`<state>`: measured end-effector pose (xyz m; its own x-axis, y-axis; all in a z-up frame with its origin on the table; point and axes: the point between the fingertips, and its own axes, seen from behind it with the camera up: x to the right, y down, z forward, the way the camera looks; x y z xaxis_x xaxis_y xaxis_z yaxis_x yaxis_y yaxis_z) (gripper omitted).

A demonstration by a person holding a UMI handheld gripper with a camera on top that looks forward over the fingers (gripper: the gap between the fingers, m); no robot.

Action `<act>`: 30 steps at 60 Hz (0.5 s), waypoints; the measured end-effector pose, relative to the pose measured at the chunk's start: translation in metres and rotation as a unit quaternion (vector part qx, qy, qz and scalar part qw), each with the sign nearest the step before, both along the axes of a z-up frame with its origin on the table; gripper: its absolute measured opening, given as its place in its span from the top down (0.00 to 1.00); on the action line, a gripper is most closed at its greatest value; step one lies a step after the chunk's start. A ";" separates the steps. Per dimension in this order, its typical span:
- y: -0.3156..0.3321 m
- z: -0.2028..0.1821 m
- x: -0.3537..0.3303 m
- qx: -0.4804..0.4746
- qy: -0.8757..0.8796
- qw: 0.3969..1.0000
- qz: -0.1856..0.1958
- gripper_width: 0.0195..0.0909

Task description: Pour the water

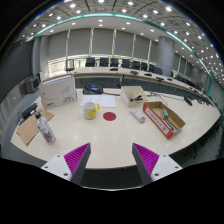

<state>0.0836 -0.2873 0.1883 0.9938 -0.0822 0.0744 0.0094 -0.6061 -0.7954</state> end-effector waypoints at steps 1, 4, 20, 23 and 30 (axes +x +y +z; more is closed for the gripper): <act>0.000 -0.001 -0.002 -0.001 0.002 1.000 0.001 0.07; -0.002 -0.006 -0.010 -0.005 0.009 1.000 0.006 0.07; -0.013 -0.041 -0.103 -0.010 0.043 0.997 0.061 0.06; -0.013 -0.048 -0.131 -0.007 0.051 0.996 0.077 0.06; -0.004 -0.061 -0.199 0.012 0.064 0.991 0.114 0.06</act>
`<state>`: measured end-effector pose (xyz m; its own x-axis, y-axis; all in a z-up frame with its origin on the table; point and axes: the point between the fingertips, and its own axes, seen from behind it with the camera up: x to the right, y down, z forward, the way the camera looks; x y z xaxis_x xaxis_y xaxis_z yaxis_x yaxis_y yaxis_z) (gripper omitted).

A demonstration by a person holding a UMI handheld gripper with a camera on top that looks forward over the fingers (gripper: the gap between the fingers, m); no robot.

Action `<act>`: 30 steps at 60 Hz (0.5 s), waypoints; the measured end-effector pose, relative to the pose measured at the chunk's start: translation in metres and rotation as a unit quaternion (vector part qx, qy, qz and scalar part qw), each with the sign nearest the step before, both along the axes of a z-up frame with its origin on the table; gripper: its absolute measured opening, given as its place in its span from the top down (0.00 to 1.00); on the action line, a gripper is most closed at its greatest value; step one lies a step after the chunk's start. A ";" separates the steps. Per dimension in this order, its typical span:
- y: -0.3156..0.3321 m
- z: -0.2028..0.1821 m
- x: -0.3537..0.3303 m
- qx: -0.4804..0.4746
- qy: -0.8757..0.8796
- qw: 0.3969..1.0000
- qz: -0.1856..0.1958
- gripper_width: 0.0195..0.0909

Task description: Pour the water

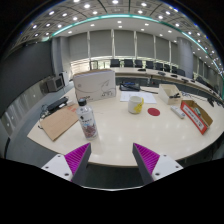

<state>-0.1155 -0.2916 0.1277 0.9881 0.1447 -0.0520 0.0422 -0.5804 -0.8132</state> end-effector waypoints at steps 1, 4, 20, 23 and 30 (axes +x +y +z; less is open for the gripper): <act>0.003 -0.002 -0.009 0.004 0.000 1.000 0.003 0.06; 0.012 -0.011 -0.034 0.011 -0.003 1.000 0.010 0.06; 0.109 -0.051 -0.126 0.079 -0.005 0.997 0.006 0.06; 0.131 -0.058 -0.130 0.089 -0.005 0.996 -0.008 0.07; 0.169 -0.071 -0.130 0.098 0.002 0.994 -0.041 0.18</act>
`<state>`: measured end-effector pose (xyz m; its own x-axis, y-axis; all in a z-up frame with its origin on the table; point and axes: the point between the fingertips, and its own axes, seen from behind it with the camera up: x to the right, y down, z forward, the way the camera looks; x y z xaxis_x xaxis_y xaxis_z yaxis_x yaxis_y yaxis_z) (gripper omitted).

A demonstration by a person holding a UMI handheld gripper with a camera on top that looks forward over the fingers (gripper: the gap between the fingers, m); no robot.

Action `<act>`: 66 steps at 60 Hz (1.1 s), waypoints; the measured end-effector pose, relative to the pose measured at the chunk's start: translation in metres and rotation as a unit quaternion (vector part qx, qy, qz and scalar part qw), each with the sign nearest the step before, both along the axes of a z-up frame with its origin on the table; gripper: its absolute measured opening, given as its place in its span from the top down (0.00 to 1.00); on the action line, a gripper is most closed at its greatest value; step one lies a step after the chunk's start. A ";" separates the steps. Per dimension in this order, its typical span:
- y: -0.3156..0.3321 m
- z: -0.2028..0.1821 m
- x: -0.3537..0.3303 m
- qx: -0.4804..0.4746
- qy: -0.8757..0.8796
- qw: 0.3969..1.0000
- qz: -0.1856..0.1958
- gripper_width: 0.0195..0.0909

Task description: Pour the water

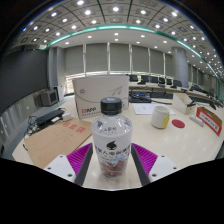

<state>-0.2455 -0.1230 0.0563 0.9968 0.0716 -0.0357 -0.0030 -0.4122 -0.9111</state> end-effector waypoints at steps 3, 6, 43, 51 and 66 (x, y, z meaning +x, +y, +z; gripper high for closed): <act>0.011 -0.005 0.002 0.006 -0.001 1.000 -0.009 0.31; 0.019 -0.008 0.005 0.012 -0.010 1.000 -0.021 0.46; 0.095 0.116 -0.007 0.063 0.128 0.989 -0.026 0.71; 0.147 0.153 0.000 0.061 0.318 0.945 -0.039 0.71; 0.224 0.154 0.055 0.020 0.648 0.757 -0.079 0.71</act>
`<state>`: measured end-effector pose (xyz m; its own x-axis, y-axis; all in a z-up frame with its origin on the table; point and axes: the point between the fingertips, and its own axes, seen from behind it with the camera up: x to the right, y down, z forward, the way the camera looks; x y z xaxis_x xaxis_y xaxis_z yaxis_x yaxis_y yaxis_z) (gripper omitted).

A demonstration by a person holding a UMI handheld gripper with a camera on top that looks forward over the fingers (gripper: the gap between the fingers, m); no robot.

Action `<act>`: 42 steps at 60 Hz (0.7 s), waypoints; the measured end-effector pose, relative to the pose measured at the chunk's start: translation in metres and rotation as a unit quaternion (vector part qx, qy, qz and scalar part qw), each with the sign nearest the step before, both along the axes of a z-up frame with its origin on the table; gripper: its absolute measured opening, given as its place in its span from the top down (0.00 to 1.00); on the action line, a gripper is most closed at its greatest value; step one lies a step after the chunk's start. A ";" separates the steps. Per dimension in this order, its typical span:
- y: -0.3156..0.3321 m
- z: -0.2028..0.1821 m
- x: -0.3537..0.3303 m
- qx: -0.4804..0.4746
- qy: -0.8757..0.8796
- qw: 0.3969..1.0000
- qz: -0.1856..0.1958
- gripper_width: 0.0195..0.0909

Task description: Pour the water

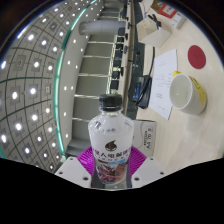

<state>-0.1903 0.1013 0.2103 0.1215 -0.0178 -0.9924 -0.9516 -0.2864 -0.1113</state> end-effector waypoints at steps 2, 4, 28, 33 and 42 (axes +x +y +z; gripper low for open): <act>0.010 -0.005 0.006 -0.005 0.046 0.999 -0.005 0.71; 0.017 -0.010 0.012 -0.009 0.093 0.996 -0.008 0.71; 0.044 -0.049 0.050 -0.054 0.310 0.949 -0.032 0.72; 0.044 -0.041 0.047 -0.054 0.281 0.958 -0.020 0.71; 0.041 -0.008 0.049 -0.021 0.121 0.992 0.016 0.71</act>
<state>-0.1418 0.1426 0.2022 -0.1187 -0.0591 -0.9912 -0.9395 -0.3165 0.1314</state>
